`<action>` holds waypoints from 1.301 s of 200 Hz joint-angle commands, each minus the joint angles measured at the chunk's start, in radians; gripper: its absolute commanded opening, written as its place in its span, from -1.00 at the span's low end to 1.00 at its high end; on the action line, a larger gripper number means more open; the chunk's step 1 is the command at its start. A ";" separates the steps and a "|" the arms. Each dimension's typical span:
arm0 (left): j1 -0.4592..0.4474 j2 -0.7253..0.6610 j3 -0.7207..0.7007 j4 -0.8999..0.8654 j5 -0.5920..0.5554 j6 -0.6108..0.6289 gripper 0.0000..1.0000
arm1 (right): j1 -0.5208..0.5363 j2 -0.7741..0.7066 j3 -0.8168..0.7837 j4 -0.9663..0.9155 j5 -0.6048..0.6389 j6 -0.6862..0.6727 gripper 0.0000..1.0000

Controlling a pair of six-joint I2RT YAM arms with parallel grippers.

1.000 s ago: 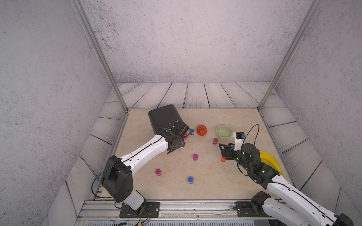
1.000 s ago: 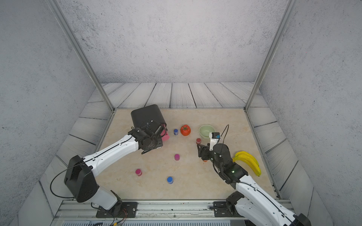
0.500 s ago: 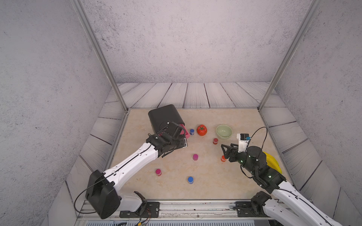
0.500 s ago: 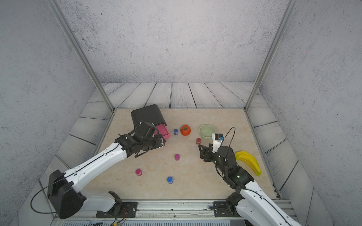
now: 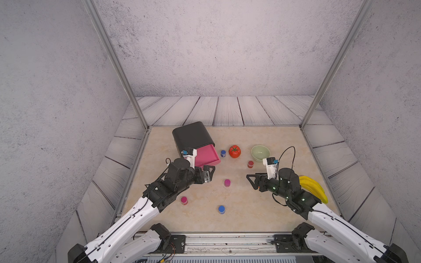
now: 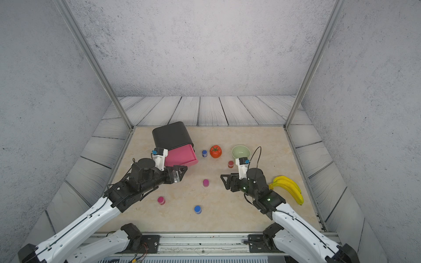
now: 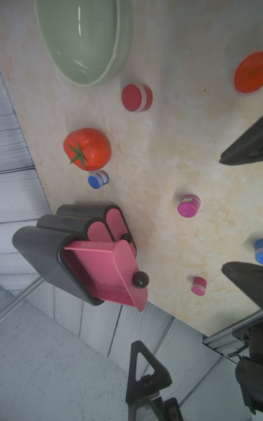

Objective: Put the paint cans in the drawer according to color
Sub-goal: Pick up the paint can at the center of the board.

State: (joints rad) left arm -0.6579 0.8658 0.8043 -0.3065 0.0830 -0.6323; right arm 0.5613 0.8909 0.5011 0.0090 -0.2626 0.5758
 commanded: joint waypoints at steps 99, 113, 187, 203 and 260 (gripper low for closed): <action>0.197 -0.356 -0.132 -0.116 -0.188 0.010 0.97 | 0.023 0.891 0.875 -0.452 0.168 0.007 0.18; 0.201 -0.352 -0.110 -0.123 -0.219 0.050 0.97 | 0.024 0.975 0.981 -0.504 0.190 0.031 0.18; 0.205 -0.368 -0.081 -0.184 -0.260 0.122 0.97 | 0.033 1.323 1.407 -0.661 0.169 0.032 0.18; 0.206 -0.383 -0.082 -0.193 -0.262 0.121 0.97 | 0.035 1.361 1.451 -0.670 0.155 0.032 0.17; 0.207 -0.370 -0.066 -0.184 -0.262 0.138 0.97 | 0.055 1.494 1.600 -0.746 0.204 0.046 0.18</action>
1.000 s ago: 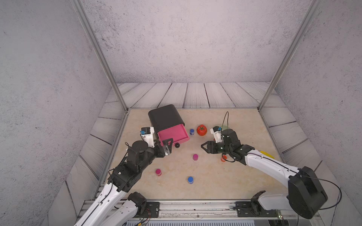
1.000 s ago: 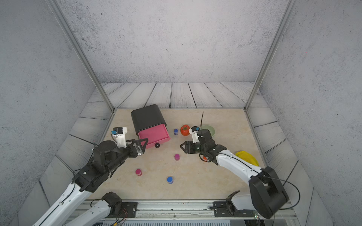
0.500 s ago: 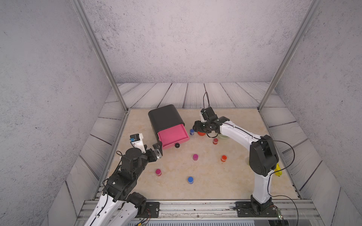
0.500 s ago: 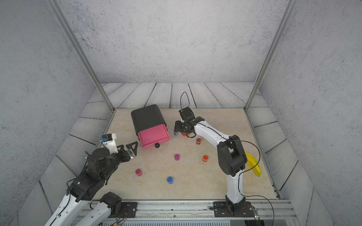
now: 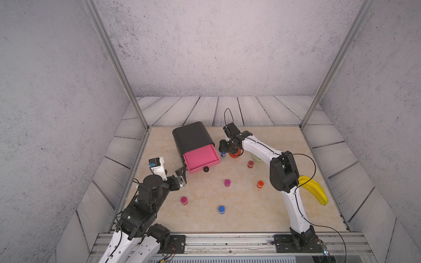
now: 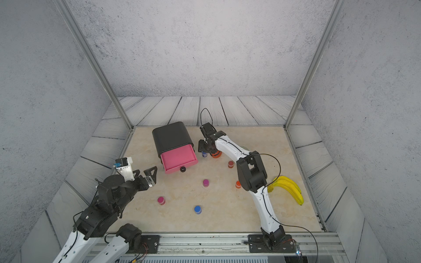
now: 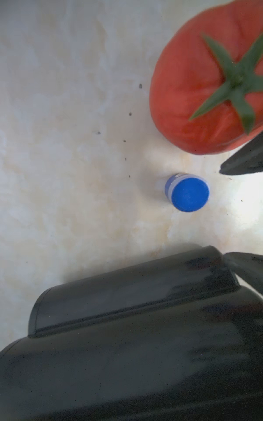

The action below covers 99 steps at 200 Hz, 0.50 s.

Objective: Put the paint cans in the drawer according to color
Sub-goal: Pick up the paint can at the center of the board.

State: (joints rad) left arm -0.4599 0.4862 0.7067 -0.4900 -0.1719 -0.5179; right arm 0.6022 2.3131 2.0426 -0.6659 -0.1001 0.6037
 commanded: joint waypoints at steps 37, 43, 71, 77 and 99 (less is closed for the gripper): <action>0.009 0.018 0.039 -0.002 -0.001 0.029 0.97 | 0.016 0.116 0.095 -0.094 0.110 0.035 0.18; 0.008 0.018 0.041 -0.002 -0.001 0.031 0.97 | 0.017 0.124 0.104 -0.098 0.114 0.033 0.18; 0.009 0.020 0.047 -0.002 -0.007 0.035 0.97 | 0.017 0.161 0.135 -0.117 0.120 0.036 0.18; 0.009 0.021 0.048 -0.002 -0.007 0.037 0.97 | 0.018 0.169 0.140 -0.116 0.119 0.038 0.18; 0.010 0.030 0.058 -0.002 -0.007 0.044 0.97 | 0.018 0.197 0.165 -0.132 0.129 0.041 0.17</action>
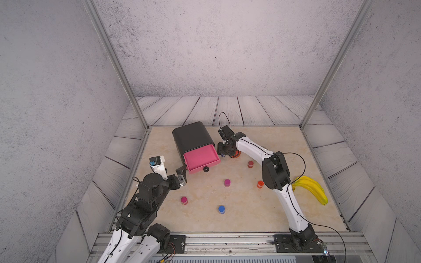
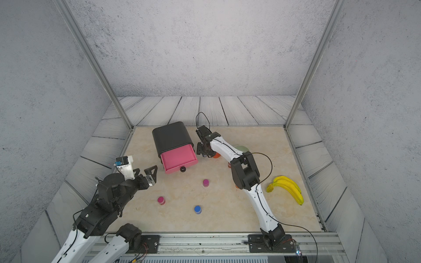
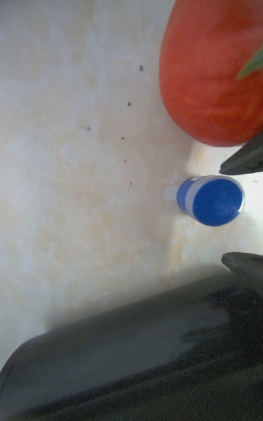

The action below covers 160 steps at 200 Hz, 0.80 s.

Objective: Put the paint cans in the drawer according to color
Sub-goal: Pick up the paint can at the center of the board.

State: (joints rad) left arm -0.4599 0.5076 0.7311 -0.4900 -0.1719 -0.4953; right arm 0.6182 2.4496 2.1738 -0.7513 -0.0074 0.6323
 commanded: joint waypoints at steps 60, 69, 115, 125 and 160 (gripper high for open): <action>0.010 0.024 0.043 0.002 0.000 0.021 0.97 | 0.007 0.088 0.047 -0.017 0.045 0.002 0.03; 0.010 0.026 0.046 0.001 0.000 0.022 0.97 | 0.006 0.097 0.053 -0.009 0.049 0.001 0.04; 0.010 0.030 0.060 -0.009 0.005 0.020 0.97 | 0.006 0.141 0.101 -0.011 0.058 -0.016 0.04; 0.010 0.032 0.063 -0.010 0.006 0.021 0.97 | 0.007 0.143 0.103 -0.009 0.061 -0.022 0.03; 0.010 0.047 0.077 -0.003 0.017 0.017 0.97 | 0.007 0.115 0.079 -0.001 0.070 -0.047 -0.17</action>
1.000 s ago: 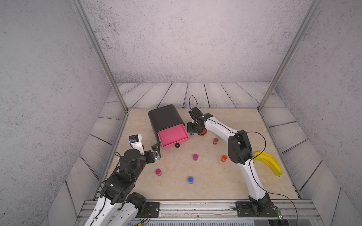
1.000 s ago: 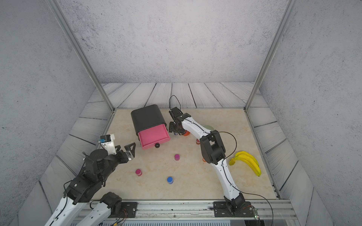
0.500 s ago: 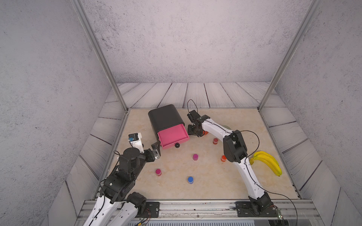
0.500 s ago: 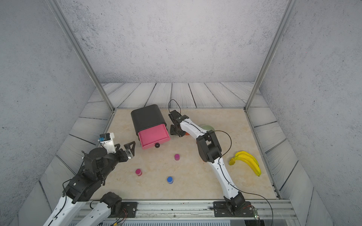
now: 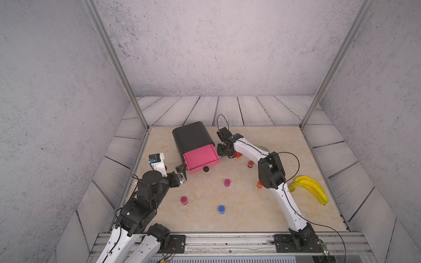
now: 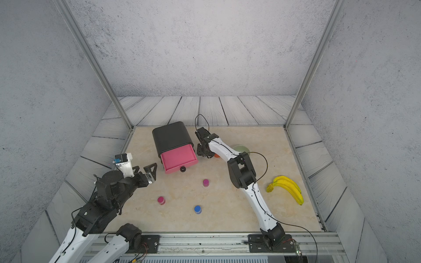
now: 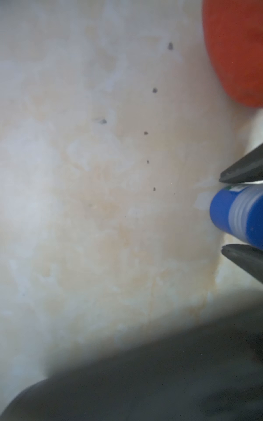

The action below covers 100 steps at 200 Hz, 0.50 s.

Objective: Put the paint cans in the drawer according to color
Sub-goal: Pick up the paint can at the center of the board.

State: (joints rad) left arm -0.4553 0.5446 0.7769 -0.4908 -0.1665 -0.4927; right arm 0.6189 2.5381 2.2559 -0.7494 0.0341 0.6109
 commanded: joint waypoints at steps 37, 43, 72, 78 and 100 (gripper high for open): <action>0.006 0.027 0.052 0.022 0.023 0.013 0.97 | 0.006 -0.071 -0.053 -0.002 -0.002 -0.060 -0.33; 0.006 0.028 0.060 0.029 0.026 0.018 0.97 | 0.005 -0.092 -0.053 -0.020 -0.011 -0.068 -0.33; 0.006 0.043 0.102 0.056 0.038 0.014 0.97 | 0.006 -0.296 -0.238 0.052 -0.004 -0.081 -0.34; 0.006 0.044 0.104 0.065 0.040 0.005 0.97 | 0.006 -0.346 -0.297 0.071 -0.001 -0.078 -0.34; 0.007 0.045 0.093 0.140 0.090 -0.028 0.97 | 0.005 -0.544 -0.506 0.142 0.008 -0.076 -0.34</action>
State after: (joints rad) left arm -0.4553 0.5896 0.8593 -0.4442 -0.1295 -0.4984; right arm 0.6193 2.2734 1.9007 -0.6868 0.0315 0.5472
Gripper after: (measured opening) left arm 0.985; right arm 0.359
